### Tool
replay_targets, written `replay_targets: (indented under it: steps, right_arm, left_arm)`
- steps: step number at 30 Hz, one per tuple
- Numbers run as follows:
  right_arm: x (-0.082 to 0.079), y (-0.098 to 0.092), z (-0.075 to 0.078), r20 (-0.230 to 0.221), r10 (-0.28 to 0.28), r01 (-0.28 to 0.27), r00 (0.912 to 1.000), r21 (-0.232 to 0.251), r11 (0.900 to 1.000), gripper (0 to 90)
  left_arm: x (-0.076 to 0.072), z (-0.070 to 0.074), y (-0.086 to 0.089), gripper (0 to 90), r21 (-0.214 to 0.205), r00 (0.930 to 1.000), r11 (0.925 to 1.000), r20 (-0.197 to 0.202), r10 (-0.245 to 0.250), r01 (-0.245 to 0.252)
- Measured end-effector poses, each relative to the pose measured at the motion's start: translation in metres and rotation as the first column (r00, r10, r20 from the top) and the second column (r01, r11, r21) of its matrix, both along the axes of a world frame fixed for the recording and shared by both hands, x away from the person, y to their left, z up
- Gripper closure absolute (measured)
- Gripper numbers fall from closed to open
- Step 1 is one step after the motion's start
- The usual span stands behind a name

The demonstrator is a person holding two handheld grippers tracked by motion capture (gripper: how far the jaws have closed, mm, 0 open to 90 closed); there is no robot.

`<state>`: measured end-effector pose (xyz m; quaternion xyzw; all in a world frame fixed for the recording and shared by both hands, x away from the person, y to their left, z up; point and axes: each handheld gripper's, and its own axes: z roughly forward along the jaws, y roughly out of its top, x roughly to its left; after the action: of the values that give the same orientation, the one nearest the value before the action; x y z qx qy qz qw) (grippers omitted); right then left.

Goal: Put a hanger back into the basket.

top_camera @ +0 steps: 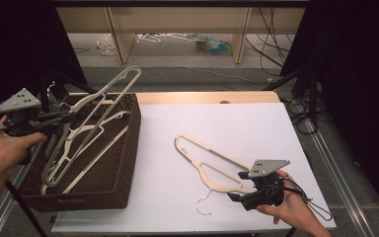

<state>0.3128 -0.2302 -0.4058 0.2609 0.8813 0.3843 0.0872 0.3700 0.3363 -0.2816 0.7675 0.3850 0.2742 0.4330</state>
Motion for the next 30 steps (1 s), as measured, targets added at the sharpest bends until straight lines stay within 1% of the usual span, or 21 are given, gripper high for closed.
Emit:
replay_targets:
  steps: [1, 5, 8, 9, 11, 12, 13, 14, 16, 17, 18, 19, 20, 21, 22, 23, 24, 25, 27, 29, 30]
  right_arm:
    - [0.000, 0.000, 0.000, 0.000, 0.000, 0.000, 1.0000, 0.000, 1.0000, 25.2]
    - [0.001, -0.002, -0.001, -0.002, -0.007, 0.007, 1.0000, 0.001, 1.0000, 25.2]
    - [0.002, -0.002, -0.002, -0.003, -0.013, 0.013, 0.9999, 0.000, 0.9999, 25.2]
    - [0.002, -0.001, -0.002, -0.004, -0.011, 0.011, 0.9999, 0.000, 0.9999, 25.3]
    - [0.002, -0.001, -0.003, -0.007, -0.009, 0.008, 0.9999, -0.002, 1.0000, 25.2]
    - [0.002, -0.001, -0.002, -0.002, -0.005, 0.005, 1.0000, 0.002, 1.0000, 25.2]
    - [0.002, -0.001, -0.002, -0.002, -0.005, 0.005, 1.0000, 0.002, 1.0000, 25.2]
    - [0.001, -0.001, -0.002, -0.007, -0.009, 0.009, 0.9999, 0.003, 1.0000, 25.2]
    - [0.001, -0.002, -0.002, -0.004, -0.006, 0.006, 1.0000, 0.000, 1.0000, 25.2]
    - [0.002, -0.002, -0.002, -0.004, -0.007, 0.007, 1.0000, 0.002, 1.0000, 25.2]
    - [0.002, -0.002, -0.002, -0.002, -0.008, 0.008, 1.0000, 0.004, 1.0000, 25.2]
    - [0.001, -0.002, -0.002, -0.007, -0.007, 0.007, 0.9999, -0.001, 1.0000, 25.2]
    - [0.001, -0.002, -0.003, -0.006, -0.010, 0.010, 0.9999, -0.003, 0.9999, 25.2]
    - [0.001, -0.002, -0.003, -0.006, -0.010, 0.010, 0.9999, -0.003, 0.9999, 25.2]
    - [0.001, -0.002, -0.003, -0.011, -0.007, 0.007, 0.9999, -0.004, 1.0000, 25.2]
    - [0.002, -0.002, -0.003, -0.013, -0.007, 0.007, 0.9999, -0.003, 1.0000, 25.2]
    - [0.002, -0.002, -0.004, -0.013, -0.006, 0.006, 0.9999, -0.005, 1.0000, 25.2]
    - [0.001, -0.002, -0.004, -0.012, -0.008, 0.008, 0.9999, -0.005, 1.0000, 25.2]
    - [0.001, -0.002, -0.004, -0.017, -0.008, 0.008, 0.9998, -0.004, 1.0000, 25.2]
    - [0.002, -0.002, -0.004, -0.013, -0.006, 0.006, 0.9999, -0.004, 1.0000, 25.2]
    - [0.002, -0.002, -0.004, -0.012, -0.004, 0.004, 0.9999, -0.003, 1.0000, 25.2]
  left_arm:
    - [0.001, -0.005, 0.004, 85.7, 0.010, 0.9999, 0.9999, -0.010, 0.006, -0.006]
    - [0.002, -0.017, 0.014, 85.7, 0.011, 0.9986, 0.9993, -0.040, 0.036, -0.036]
    - [0.002, -0.025, 0.018, 85.7, 0.025, 0.9972, 0.9989, -0.061, 0.042, -0.041]
    - [0.003, -0.027, 0.020, 85.7, 0.050, 0.9969, 0.9982, -0.070, 0.037, -0.033]
    - [0.003, -0.031, 0.021, 85.7, 0.062, 0.9956, 0.9973, -0.084, 0.043, -0.037]
    - [0.005, -0.036, 0.024, 85.7, 0.056, 0.9940, 0.9977, -0.100, 0.044, -0.038]
    - [0.005, -0.036, 0.024, 85.6, 0.056, 0.9940, 0.9977, -0.100, 0.044, -0.038]
    - [0.006, -0.039, 0.025, 85.6, 0.047, 0.9926, 0.9981, -0.113, 0.046, -0.041]
    - [0.008, -0.044, 0.028, 85.6, 0.062, 0.9907, 0.9973, -0.128, 0.046, -0.038]
    - [0.009, -0.046, 0.031, 85.6, 0.078, 0.9885, 0.9964, -0.145, 0.044, -0.033]
    - [0.011, -0.051, 0.031, 85.6, 0.053, 0.9893, 0.9977, -0.137, 0.050, -0.043]
    - [0.013, -0.057, 0.032, 85.6, 0.052, 0.9852, 0.9973, -0.161, 0.059, -0.051]
    - [0.016, -0.058, 0.034, 85.6, 0.072, 0.9857, 0.9969, -0.163, 0.042, -0.030]
    - [0.016, -0.058, 0.034, 85.6, 0.072, 0.9857, 0.9969, -0.163, 0.042, -0.030]
    - [0.017, -0.061, 0.033, 85.6, 0.053, 0.9846, 0.9977, -0.167, 0.050, -0.042]
    - [0.020, -0.065, 0.032, 85.6, 0.030, 0.9839, 0.9988, -0.173, 0.043, -0.038]
    - [0.022, -0.067, 0.031, 85.6, 0.031, 0.9817, 0.9990, -0.187, 0.038, -0.032]
    - [0.026, -0.069, 0.031, 85.6, 0.045, 0.9835, 0.9990, -0.181, 0.006, 0.002]
    - [0.027, -0.071, 0.030, 85.5, 0.046, 0.9823, 0.9989, -0.187, -0.002, 0.011]
    - [0.027, -0.075, 0.027, 85.5, 0.025, 0.9741, 0.9996, -0.225, 0.018, -0.013]
    - [0.029, -0.077, 0.027, 85.4, 0.027, 0.9719, 0.9996, -0.235, 0.016, -0.010]
